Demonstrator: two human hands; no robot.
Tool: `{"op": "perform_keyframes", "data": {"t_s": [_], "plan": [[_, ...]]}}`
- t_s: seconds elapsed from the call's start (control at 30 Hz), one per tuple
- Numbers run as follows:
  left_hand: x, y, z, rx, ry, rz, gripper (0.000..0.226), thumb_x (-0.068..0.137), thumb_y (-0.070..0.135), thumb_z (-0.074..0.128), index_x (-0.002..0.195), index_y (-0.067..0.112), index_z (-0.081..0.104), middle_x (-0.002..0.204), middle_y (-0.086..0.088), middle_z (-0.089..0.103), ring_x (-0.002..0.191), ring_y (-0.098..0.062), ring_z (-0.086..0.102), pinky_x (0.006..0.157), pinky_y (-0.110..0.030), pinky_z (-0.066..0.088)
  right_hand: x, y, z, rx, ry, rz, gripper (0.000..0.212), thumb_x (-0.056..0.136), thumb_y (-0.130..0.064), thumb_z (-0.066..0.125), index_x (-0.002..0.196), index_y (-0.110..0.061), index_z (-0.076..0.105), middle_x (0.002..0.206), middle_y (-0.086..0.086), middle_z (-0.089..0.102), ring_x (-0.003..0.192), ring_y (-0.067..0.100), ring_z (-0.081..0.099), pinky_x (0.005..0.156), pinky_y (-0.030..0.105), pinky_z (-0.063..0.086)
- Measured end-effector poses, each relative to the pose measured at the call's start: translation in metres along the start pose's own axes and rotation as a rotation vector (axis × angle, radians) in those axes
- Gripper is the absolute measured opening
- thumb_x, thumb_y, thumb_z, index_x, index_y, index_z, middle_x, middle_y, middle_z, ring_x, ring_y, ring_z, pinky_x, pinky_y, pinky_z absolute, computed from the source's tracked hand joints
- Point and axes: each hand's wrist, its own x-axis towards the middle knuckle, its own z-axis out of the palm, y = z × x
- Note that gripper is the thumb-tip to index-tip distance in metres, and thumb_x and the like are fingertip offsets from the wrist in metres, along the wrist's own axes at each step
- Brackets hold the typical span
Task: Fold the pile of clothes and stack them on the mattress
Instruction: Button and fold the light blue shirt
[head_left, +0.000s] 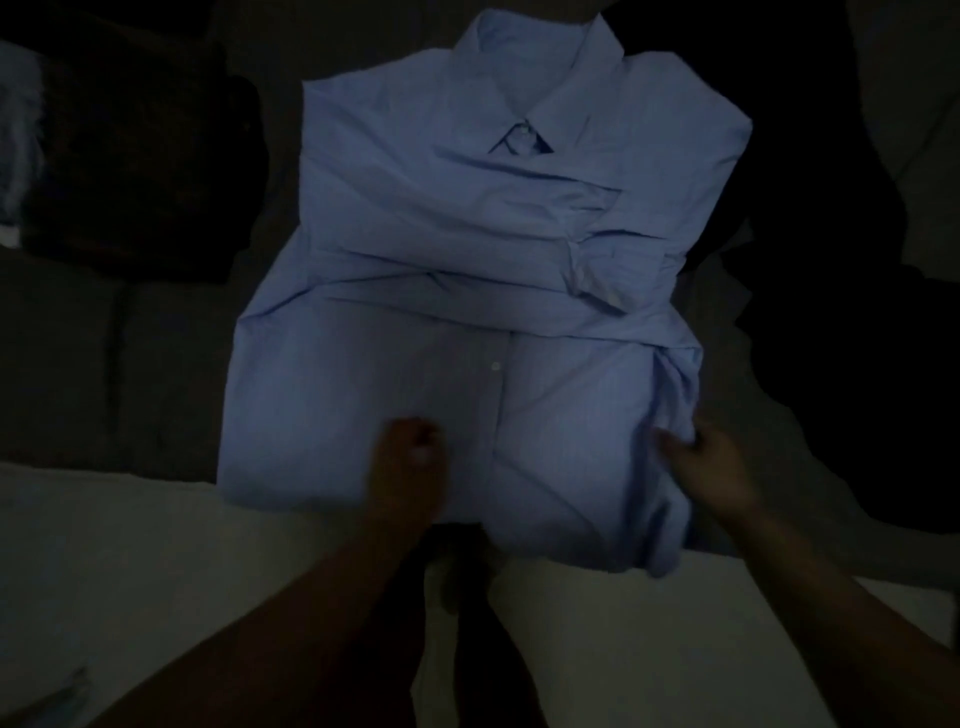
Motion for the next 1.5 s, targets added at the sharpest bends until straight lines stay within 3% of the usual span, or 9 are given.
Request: {"op": "perform_keyframes", "data": {"t_s": [0.13,0.2,0.33,0.57,0.77,0.93,1.1,1.23,1.5], "plan": [[-0.021,0.123,0.011,-0.224,-0.596,0.198,0.08,0.072,0.032,0.078,0.138,0.011,0.038,0.136,0.002,0.044,0.123,-0.009,0.045,0.103,-0.019,0.036,-0.009,-0.062,0.041,0.104,-0.051,-0.242,0.021,0.095,-0.016,0.052,0.112,-0.004,0.054,0.096,0.004,0.056,0.088,0.016,0.055,0.069,0.018,0.038],[-0.019,0.133,0.007,-0.241,-0.539,0.078,0.097,0.07,0.029,0.079,0.147,0.015,0.022,0.143,0.012,0.029,0.131,-0.003,0.03,0.106,-0.019,0.029,-0.007,-0.09,0.059,0.081,-0.115,-0.29,0.023,0.096,-0.014,0.05,0.111,0.003,0.054,0.099,0.01,0.057,0.094,0.021,0.055,0.072,0.018,0.035],[-0.001,0.127,-0.019,-0.169,-0.209,-0.161,0.047,0.088,0.011,0.058,0.133,0.01,0.045,0.127,-0.003,0.055,0.119,-0.019,0.052,0.091,-0.024,0.039,0.005,-0.131,0.061,0.016,-0.464,-0.188,0.021,0.097,-0.021,0.049,0.087,-0.008,0.061,0.079,0.004,0.065,0.072,0.013,0.064,0.062,0.014,0.049],[0.038,0.073,-0.063,0.2,-0.266,-0.178,0.044,0.097,0.022,0.044,0.141,0.014,0.04,0.145,-0.005,0.042,0.133,-0.021,0.04,0.105,-0.024,0.028,0.112,-0.171,-0.041,-0.021,0.503,-0.247,0.044,0.087,-0.04,0.063,0.087,0.004,0.063,0.082,0.014,0.063,0.083,0.024,0.063,0.066,0.024,0.038],[0.071,0.047,-0.067,0.284,-0.184,-0.227,0.044,0.097,0.028,0.042,0.137,0.008,0.045,0.14,-0.011,0.047,0.129,-0.024,0.045,0.107,-0.028,0.028,0.217,-0.186,-0.072,0.407,0.322,0.047,0.133,0.033,-0.065,0.085,0.143,-0.011,0.036,0.142,0.007,0.047,0.123,0.026,0.051,0.098,0.045,0.046],[0.074,0.05,-0.062,0.29,-0.126,-0.027,0.033,0.077,0.043,0.044,0.074,0.015,0.063,0.07,-0.004,0.065,0.066,-0.019,0.066,0.059,-0.026,0.046,0.216,-0.216,-0.058,0.118,0.378,-0.068,0.072,0.086,-0.037,0.052,0.14,0.008,0.034,0.142,0.025,0.041,0.121,0.026,0.047,0.094,0.019,0.04],[0.06,0.049,-0.089,0.306,-0.148,-0.067,0.048,0.077,0.045,0.042,0.077,0.01,0.073,0.067,-0.005,0.071,0.056,-0.02,0.069,0.045,-0.028,0.051,0.161,-0.293,-0.05,0.039,0.588,-0.481,0.043,0.078,-0.033,0.052,0.106,0.001,0.057,0.106,0.021,0.06,0.09,0.016,0.048,0.078,0.023,0.037],[0.061,0.014,-0.128,0.134,-0.014,-0.395,0.069,0.074,0.061,0.037,0.112,0.011,0.068,0.111,-0.018,0.067,0.104,-0.033,0.062,0.091,-0.041,0.046,0.154,-0.388,0.006,-0.022,0.449,-0.725,0.034,0.088,-0.021,0.054,0.103,0.009,0.061,0.1,0.019,0.065,0.088,0.011,0.052,0.069,0.014,0.037],[0.081,-0.064,-0.176,-0.092,0.124,-0.896,0.044,0.097,0.015,0.05,0.13,-0.013,0.044,0.131,-0.038,0.044,0.123,-0.048,0.042,0.104,-0.046,0.03,0.149,-0.458,0.185,-0.263,-0.176,-0.7,0.038,0.09,-0.026,0.061,0.12,-0.004,0.056,0.1,0.005,0.055,0.096,0.015,0.052,0.097,0.03,0.044]]}}
